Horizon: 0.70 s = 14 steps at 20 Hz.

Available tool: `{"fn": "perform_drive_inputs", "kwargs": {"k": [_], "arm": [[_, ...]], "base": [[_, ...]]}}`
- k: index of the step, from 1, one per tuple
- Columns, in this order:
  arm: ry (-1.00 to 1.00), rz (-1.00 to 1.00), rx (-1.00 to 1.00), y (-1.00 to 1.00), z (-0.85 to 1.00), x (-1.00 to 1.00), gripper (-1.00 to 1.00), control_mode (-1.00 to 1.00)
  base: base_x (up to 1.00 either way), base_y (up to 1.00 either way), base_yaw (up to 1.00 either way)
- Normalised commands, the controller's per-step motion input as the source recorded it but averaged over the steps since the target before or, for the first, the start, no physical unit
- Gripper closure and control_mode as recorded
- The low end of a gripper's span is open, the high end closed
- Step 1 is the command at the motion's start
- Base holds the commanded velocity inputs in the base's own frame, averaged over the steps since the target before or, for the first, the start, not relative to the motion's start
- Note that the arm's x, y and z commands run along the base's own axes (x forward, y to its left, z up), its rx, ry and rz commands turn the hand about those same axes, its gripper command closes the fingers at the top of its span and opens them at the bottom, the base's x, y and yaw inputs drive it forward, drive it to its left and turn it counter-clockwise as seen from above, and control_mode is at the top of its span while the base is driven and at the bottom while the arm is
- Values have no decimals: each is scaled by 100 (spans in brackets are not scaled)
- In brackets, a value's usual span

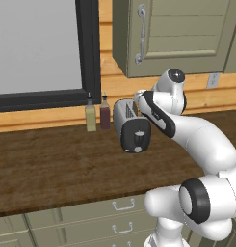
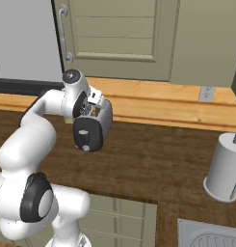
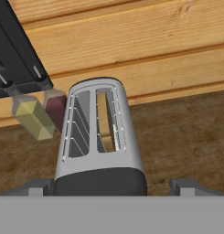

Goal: Start the toaster. Once the lever pops up, take the bread to the plate on the dining counter.

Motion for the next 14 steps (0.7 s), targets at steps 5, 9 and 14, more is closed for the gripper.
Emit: {"fn": "perform_drive_inputs", "kwargs": {"k": [5,9,14], "arm": [[0,0,0,0,0,0,-100,-100],[0,0,0,0,0,0,-100,-100],[0,0,0,0,0,0,-100,-100]], "base": [[0,0,0],[0,0,0],[0,0,0]]}}
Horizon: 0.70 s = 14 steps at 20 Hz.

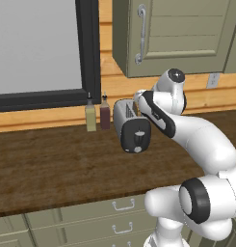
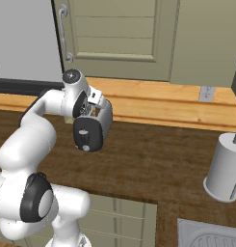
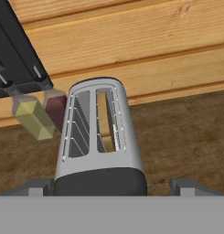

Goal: Start the toaster. Once the lever pops up, take the bread to the plate on the dining counter.

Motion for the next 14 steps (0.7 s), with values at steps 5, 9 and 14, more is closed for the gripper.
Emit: {"fn": "perform_drive_inputs", "kwargs": {"k": [5,9,14], "arm": [[0,0,0,0,0,0,-100,-100],[0,0,0,0,0,0,-100,-100],[0,0,0,0,0,0,-100,-100]], "base": [[0,0,0],[0,0,0],[0,0,0]]}}
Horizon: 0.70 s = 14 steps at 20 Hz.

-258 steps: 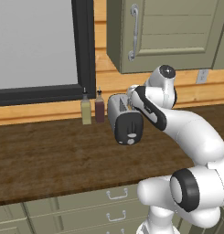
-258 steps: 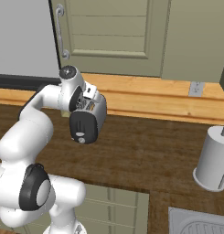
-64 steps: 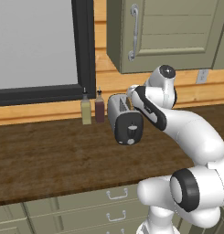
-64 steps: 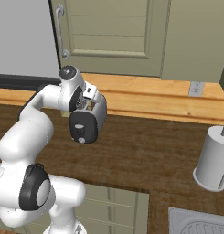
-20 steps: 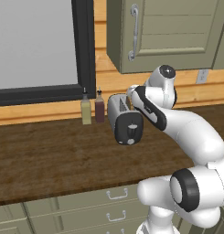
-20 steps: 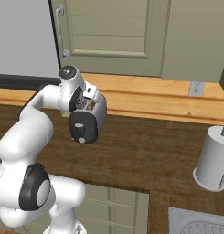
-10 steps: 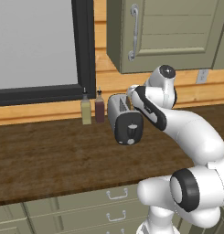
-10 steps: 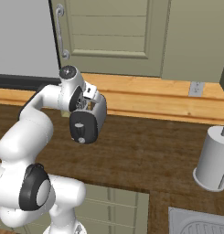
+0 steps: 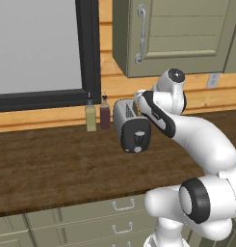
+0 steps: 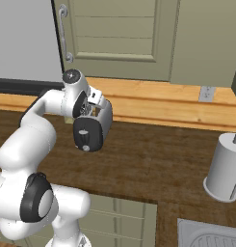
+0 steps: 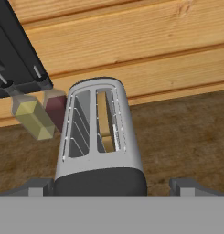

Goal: Start the toaster. Once the lever pops up, take the bread to the plate on the dining counter.

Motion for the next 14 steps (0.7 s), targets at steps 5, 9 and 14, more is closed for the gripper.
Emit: {"fn": "perform_drive_inputs", "kwargs": {"k": [5,9,14], "arm": [[0,0,0,5,0,-7,-100,-100],[0,0,-5,35,-13,-10,-100,-100],[-1,0,-2,15,-20,0,-100,-100]], "base": [[0,0,0],[0,0,0],[0,0,0]]}}
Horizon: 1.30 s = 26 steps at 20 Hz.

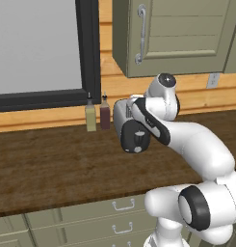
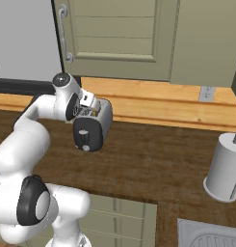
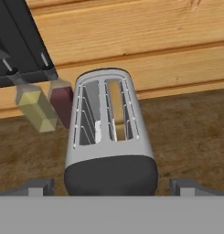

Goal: Start the toaster. Once the lever pops up, take the bread to the plate on the dining counter.

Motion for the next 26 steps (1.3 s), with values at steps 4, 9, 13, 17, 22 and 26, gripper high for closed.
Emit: {"fn": "perform_drive_inputs", "kwargs": {"k": [4,9,13,17,22,26], "arm": [[-2,0,0,-3,-18,0,-100,-100],[0,0,0,-10,-26,0,-100,-100],[-1,0,0,-17,-19,0,-100,-100],[-4,0,0,-14,-16,5,-100,-100],[-5,0,0,-1,-13,24,-100,-100],[0,0,0,0,-10,38,-100,-100]], "base": [[0,0,0],[0,0,0],[0,0,0],[0,0,0],[0,0,0],[0,0,0]]}}
